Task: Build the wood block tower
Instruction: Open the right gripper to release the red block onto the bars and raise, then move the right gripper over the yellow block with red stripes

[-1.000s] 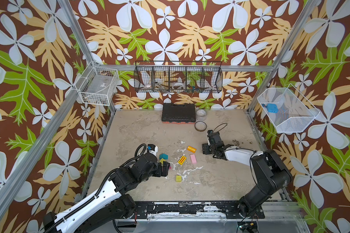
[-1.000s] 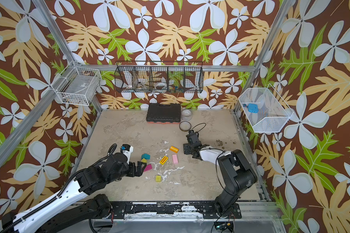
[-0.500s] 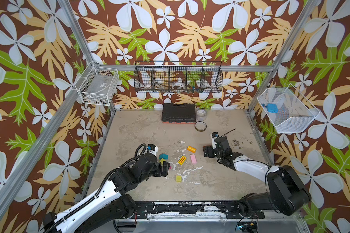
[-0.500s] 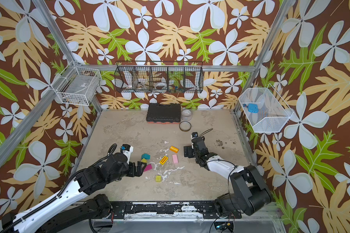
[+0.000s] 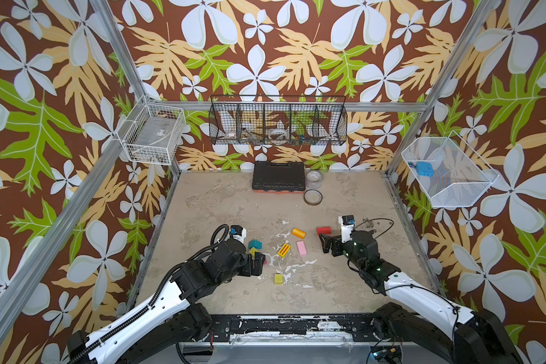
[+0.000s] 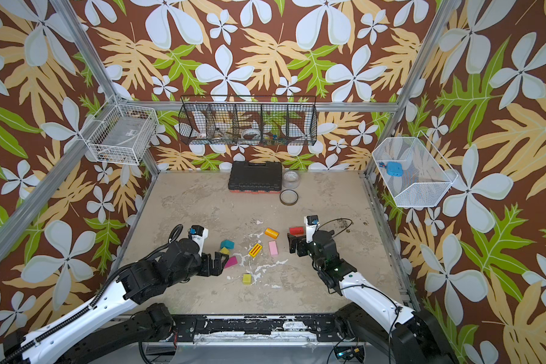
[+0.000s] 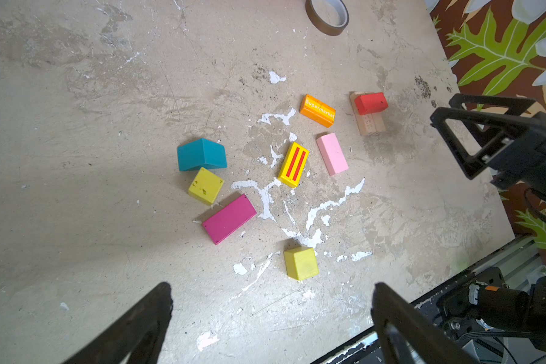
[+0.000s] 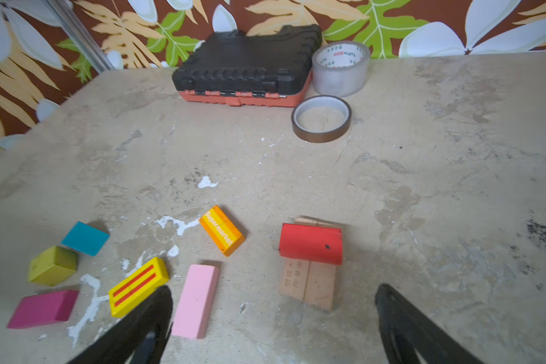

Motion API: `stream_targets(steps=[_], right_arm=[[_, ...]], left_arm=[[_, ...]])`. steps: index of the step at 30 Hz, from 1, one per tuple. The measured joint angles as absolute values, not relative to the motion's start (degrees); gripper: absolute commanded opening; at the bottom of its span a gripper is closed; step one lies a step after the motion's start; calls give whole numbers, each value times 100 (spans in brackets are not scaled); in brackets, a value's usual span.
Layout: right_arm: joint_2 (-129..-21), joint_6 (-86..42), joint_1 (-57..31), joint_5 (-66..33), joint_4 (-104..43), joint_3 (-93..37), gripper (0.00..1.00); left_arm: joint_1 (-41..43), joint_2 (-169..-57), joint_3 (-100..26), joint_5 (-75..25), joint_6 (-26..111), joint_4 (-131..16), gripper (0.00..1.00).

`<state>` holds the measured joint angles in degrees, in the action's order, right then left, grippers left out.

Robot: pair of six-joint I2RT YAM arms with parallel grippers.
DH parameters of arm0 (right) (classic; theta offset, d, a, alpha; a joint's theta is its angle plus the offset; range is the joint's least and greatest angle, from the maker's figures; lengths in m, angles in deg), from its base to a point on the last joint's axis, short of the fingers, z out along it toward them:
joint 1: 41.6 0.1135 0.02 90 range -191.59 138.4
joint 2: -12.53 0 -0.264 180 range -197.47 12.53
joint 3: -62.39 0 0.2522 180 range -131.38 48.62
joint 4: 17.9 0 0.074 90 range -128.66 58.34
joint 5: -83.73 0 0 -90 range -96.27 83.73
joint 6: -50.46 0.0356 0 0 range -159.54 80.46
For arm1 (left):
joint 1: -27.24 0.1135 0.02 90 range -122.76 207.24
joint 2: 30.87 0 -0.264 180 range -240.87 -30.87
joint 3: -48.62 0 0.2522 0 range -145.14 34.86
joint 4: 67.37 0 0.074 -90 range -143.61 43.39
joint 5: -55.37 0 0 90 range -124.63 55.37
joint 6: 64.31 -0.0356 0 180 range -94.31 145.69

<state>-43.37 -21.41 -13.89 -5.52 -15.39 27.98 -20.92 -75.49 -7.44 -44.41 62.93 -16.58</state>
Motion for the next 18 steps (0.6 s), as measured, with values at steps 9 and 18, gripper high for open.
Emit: stream_targets(steps=[9, 18], right_arm=[[-4016, -1888, -84, -466, -1764, 2676, 98], [-5769, -1886, 788, -110, -2077, 1751, 86]], left_arm=[[-2092, -7534, -740, -4441, 6293, -1658, 100], [-2092, -7523, -740, -4443, 6293, -1658, 100]])
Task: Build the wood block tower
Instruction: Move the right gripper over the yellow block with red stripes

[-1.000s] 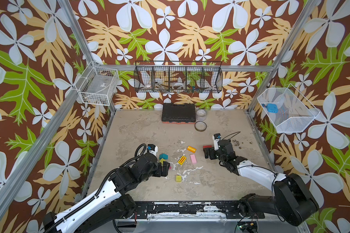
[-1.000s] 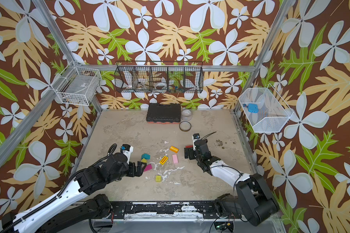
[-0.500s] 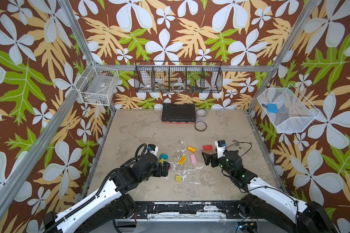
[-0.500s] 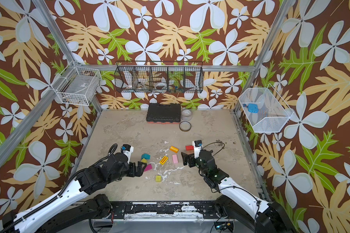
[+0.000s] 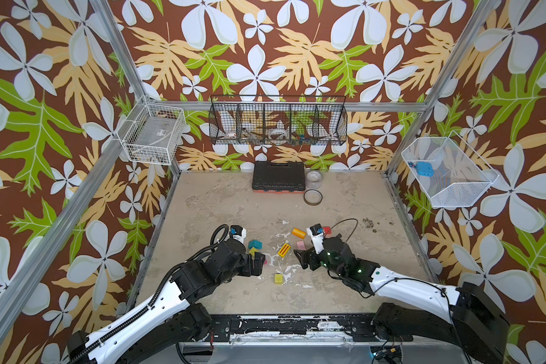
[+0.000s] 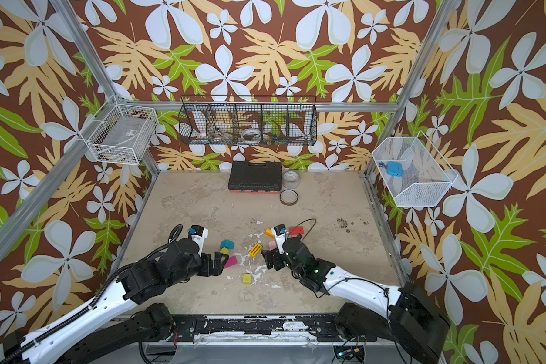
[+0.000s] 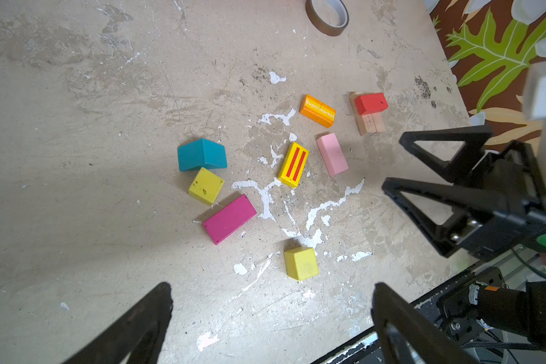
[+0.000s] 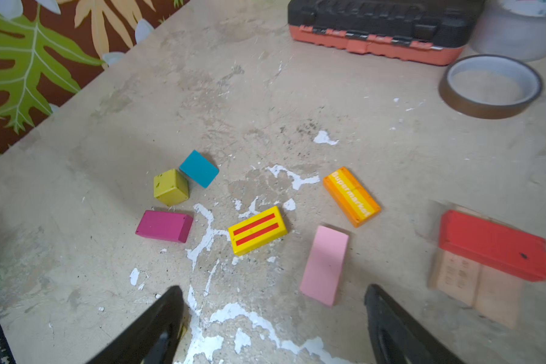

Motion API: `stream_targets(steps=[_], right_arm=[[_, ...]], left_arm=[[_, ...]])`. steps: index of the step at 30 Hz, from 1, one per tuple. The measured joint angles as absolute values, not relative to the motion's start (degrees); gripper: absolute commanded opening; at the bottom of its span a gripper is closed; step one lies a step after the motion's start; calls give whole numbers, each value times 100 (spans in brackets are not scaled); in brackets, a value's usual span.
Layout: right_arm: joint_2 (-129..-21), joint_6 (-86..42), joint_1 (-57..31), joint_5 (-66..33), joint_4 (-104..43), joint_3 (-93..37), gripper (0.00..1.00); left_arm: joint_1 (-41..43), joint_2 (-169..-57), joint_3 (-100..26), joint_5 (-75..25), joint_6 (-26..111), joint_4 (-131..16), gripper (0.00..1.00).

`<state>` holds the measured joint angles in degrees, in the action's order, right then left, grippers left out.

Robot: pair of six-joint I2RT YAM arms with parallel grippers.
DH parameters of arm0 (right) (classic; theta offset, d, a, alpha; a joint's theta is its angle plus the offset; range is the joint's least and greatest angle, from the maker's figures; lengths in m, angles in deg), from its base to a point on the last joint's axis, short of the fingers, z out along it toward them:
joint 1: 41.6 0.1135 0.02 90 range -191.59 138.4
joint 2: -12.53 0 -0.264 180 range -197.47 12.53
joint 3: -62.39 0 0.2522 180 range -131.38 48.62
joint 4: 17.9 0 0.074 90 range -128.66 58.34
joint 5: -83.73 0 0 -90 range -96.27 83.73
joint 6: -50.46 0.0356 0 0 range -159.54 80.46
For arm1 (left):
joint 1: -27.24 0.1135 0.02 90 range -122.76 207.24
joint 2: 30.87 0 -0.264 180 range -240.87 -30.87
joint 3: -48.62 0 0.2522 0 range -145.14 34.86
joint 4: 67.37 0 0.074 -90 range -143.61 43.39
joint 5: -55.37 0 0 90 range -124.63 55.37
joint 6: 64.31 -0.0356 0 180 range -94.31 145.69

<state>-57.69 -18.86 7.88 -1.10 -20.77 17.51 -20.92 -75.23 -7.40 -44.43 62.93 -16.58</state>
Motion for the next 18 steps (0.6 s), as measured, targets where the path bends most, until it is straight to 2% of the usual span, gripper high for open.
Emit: stream_targets(steps=[4, 8, 18], right_arm=[[-6861, -2052, 1317, 327, -2348, 984, 82], [-7762, -2050, 1365, 561, -2540, 446, 82], [-8516, -2179, 1332, 587, -2647, -70, 84]], left_arm=[[-2092, -7523, -740, -4443, 6293, -1658, 100], [-2092, -7521, -738, -4443, 6293, -1658, 100], [-2092, -7508, -718, -4434, 6295, -1660, 100]])
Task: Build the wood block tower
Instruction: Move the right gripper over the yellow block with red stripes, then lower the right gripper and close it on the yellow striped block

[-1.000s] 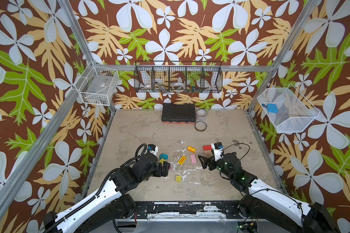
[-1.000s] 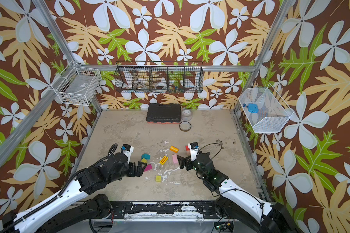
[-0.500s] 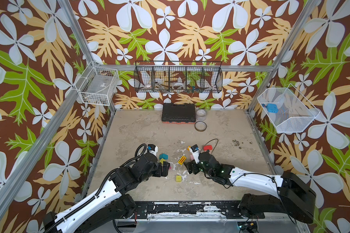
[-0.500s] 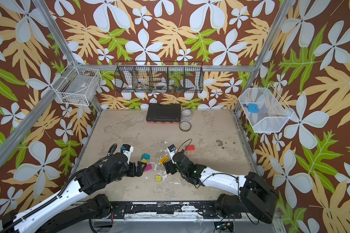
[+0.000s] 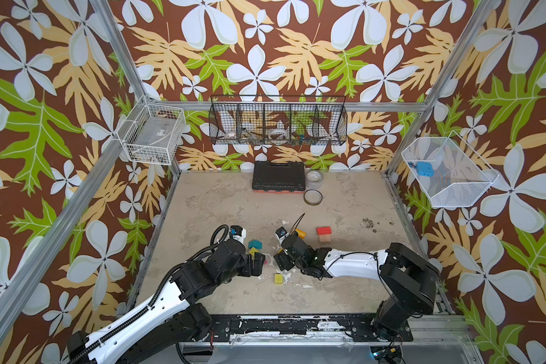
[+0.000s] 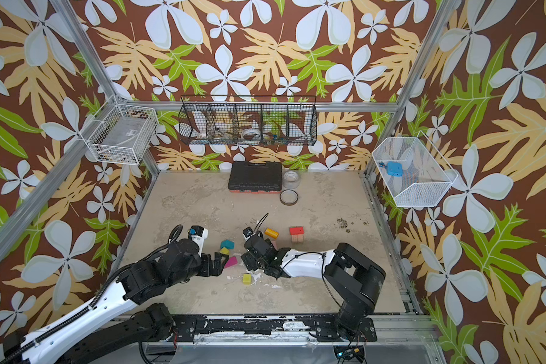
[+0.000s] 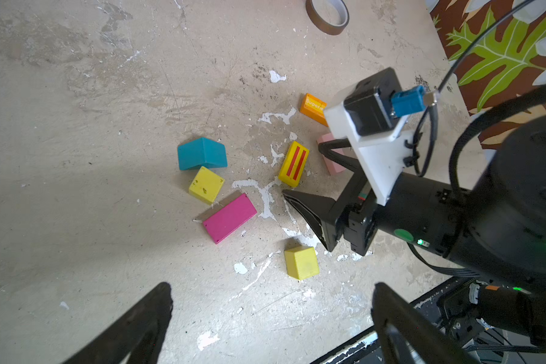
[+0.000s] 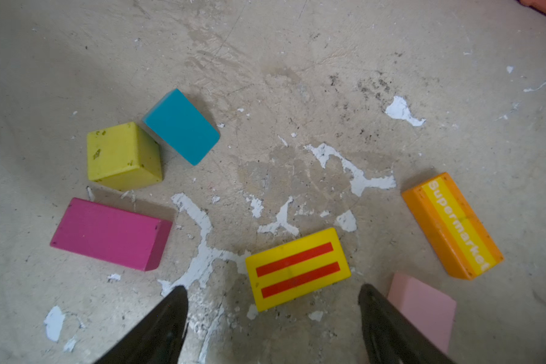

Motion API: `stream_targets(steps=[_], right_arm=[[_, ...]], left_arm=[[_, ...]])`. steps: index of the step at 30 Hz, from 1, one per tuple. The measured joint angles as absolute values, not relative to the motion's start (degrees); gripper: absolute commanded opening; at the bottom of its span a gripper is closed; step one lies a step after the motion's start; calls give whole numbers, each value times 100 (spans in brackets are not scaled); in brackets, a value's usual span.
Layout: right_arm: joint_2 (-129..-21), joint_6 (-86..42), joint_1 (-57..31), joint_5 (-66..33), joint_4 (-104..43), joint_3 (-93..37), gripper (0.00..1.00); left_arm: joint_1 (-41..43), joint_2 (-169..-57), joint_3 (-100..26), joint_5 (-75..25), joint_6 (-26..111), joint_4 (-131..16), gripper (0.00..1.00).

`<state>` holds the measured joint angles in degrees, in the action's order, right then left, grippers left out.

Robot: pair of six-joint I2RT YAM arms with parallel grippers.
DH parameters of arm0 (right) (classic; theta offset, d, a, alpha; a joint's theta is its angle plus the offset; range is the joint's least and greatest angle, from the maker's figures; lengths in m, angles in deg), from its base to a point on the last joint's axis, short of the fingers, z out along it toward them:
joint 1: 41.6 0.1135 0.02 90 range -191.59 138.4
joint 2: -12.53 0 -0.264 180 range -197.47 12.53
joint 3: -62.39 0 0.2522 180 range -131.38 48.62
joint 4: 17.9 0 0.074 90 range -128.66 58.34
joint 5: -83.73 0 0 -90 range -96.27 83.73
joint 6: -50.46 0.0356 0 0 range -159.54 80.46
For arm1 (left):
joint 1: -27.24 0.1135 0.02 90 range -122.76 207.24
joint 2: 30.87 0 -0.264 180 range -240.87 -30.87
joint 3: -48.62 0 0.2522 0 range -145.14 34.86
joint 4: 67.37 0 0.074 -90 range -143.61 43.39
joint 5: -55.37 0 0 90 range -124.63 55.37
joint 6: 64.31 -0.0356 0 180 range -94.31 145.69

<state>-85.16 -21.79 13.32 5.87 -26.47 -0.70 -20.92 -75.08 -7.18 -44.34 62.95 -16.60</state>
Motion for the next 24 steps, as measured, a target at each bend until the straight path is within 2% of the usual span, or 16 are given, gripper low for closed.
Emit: stream_targets(steps=[7, 13, 24], right_arm=[[-8752, -2216, 976, 419, -2564, -28, 84], [-8905, -2351, 969, 143, -2431, -21, 84], [-9163, -2461, 969, 227, -2372, -220, 80]], left_arm=[[-2092, -7508, -718, -4421, 6295, -1660, 100], [-2092, -7552, -718, -4421, 6295, -1660, 100], [-2092, -7556, -716, -4421, 6295, -1660, 100]])
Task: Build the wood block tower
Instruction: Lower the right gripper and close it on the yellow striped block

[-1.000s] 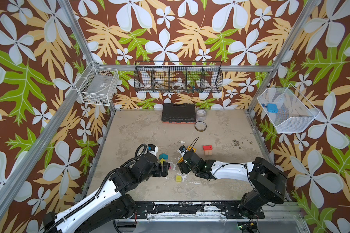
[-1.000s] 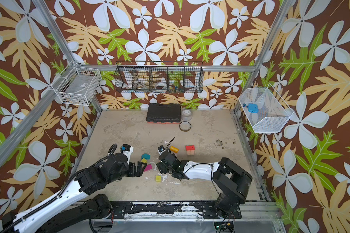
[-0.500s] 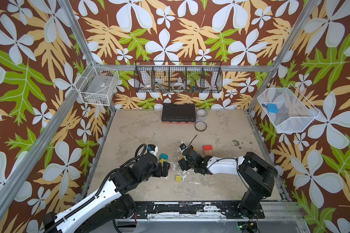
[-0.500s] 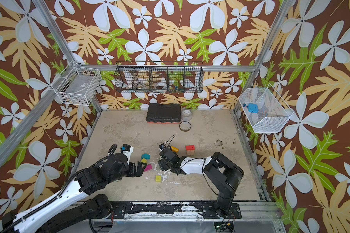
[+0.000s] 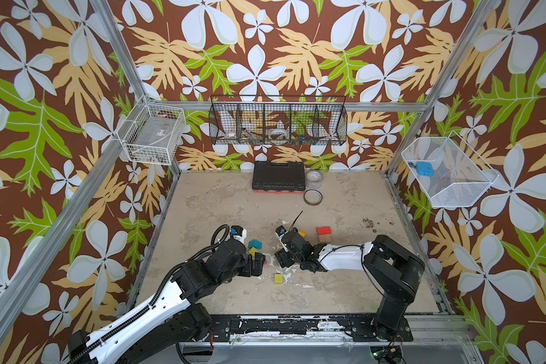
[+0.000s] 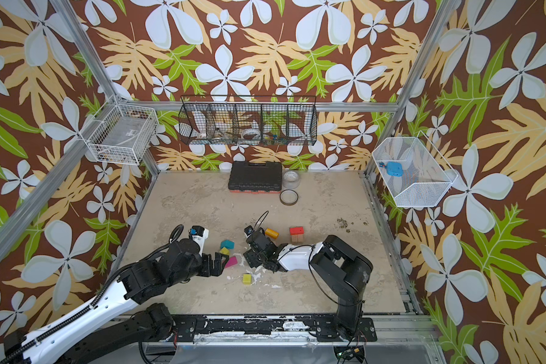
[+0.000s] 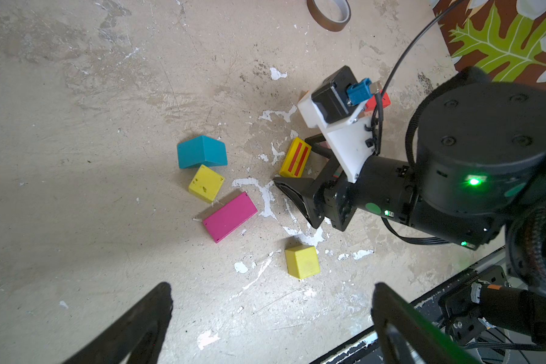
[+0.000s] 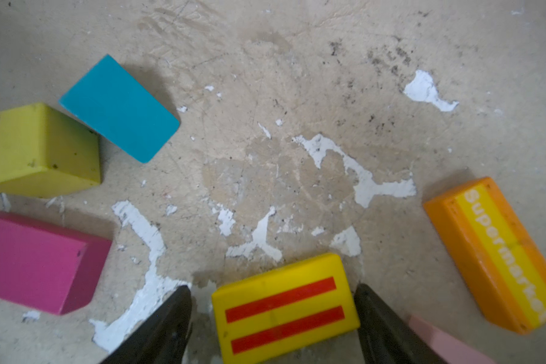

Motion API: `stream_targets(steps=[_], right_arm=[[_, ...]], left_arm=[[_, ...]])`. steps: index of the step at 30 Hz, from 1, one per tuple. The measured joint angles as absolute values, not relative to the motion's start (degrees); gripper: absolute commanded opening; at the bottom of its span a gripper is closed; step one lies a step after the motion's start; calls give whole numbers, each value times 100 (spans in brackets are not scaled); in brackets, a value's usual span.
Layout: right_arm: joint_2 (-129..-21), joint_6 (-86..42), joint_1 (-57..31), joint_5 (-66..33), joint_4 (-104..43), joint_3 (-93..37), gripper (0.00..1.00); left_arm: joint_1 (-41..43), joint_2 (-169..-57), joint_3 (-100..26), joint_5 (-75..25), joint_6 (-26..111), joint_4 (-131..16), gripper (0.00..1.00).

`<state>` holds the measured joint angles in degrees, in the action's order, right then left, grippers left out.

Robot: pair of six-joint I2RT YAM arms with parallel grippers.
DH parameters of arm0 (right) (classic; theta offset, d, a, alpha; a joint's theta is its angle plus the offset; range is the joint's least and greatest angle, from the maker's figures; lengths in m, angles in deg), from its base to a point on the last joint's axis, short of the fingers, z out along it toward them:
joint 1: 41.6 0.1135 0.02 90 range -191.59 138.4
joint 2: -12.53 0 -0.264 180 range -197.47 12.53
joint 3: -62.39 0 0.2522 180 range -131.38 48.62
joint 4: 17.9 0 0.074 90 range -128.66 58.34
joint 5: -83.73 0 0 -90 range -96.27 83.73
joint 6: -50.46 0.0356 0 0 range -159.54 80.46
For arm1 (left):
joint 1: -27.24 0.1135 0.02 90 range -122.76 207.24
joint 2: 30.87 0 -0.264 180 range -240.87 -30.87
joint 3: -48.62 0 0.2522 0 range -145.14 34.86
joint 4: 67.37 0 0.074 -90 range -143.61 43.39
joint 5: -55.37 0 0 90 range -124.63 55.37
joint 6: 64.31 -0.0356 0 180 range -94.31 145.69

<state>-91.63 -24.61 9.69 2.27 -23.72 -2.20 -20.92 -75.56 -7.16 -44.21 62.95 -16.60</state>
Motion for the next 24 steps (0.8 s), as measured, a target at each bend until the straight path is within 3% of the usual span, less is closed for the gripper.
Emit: stream_targets(steps=[10, 24], right_arm=[[-9268, -2454, 943, 323, -2262, -282, 77], [-9106, -2443, 919, 312, -2243, -98, 64]], left_arm=[[-2092, -7558, -713, -4419, 6295, -1660, 100], [-2092, -7558, -709, -4415, 6295, -1660, 100]])
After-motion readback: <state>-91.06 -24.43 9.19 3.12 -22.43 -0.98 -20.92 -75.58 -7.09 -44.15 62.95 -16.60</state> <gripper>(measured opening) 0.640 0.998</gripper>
